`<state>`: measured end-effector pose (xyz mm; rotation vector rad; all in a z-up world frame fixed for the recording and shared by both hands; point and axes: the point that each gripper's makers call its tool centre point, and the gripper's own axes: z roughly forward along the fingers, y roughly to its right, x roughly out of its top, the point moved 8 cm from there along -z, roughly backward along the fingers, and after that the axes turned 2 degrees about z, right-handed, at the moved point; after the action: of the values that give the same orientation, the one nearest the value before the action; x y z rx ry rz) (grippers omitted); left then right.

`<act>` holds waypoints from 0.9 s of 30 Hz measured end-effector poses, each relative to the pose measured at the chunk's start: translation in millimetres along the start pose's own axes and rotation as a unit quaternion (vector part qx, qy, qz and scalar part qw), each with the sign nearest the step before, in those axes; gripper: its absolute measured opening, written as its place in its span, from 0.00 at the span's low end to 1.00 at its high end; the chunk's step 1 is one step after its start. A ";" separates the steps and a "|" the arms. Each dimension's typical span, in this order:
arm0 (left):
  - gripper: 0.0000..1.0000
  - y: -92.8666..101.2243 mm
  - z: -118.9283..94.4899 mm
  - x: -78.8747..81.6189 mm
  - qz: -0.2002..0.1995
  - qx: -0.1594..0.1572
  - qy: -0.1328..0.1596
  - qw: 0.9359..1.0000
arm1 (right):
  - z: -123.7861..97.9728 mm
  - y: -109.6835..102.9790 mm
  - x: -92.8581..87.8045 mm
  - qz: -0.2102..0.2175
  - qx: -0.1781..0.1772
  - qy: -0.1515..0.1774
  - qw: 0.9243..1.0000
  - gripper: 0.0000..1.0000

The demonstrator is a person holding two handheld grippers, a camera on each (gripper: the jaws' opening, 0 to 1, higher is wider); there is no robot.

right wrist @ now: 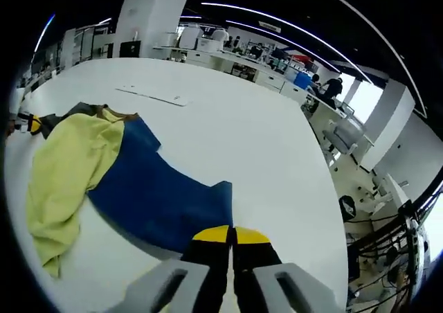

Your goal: Fold the garment on the visible template until the final outline fits inside the template.

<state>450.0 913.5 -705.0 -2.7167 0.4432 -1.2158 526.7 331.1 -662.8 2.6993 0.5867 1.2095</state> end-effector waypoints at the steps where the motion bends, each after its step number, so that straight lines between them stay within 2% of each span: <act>1: 0.00 -1.9 1.0 0.6 0.000 0.001 -0.001 1.000 | -0.7 2.4 -1.9 0.002 -0.004 -0.002 1.000 0.00; 9: 0.00 -13.3 5.3 4.9 -0.001 0.009 -0.006 1.000 | -5.6 12.4 -15.4 0.025 -0.025 -0.009 0.999 0.00; 16: 0.00 -19.8 1.6 -2.0 -0.019 0.014 -0.011 1.000 | -6.4 18.8 -28.0 0.038 -0.033 -0.026 0.998 0.00; 18: 0.00 -20.6 1.4 -1.2 -0.012 0.014 -0.010 1.000 | -7.0 20.0 -30.2 0.040 -0.035 -0.029 0.998 0.00; 21: 0.00 -26.7 0.9 1.4 0.026 0.026 -0.007 0.999 | -7.8 22.8 -31.7 0.043 -0.039 -0.030 0.998 0.00; 27: 0.00 -37.4 1.3 -1.0 0.010 0.034 -0.013 0.999 | -6.8 26.8 -31.1 0.045 -0.040 -0.037 0.997 0.00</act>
<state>458.3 949.3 -697.6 -2.6617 0.4170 -1.1686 510.8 293.9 -672.5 2.7153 0.4018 1.1225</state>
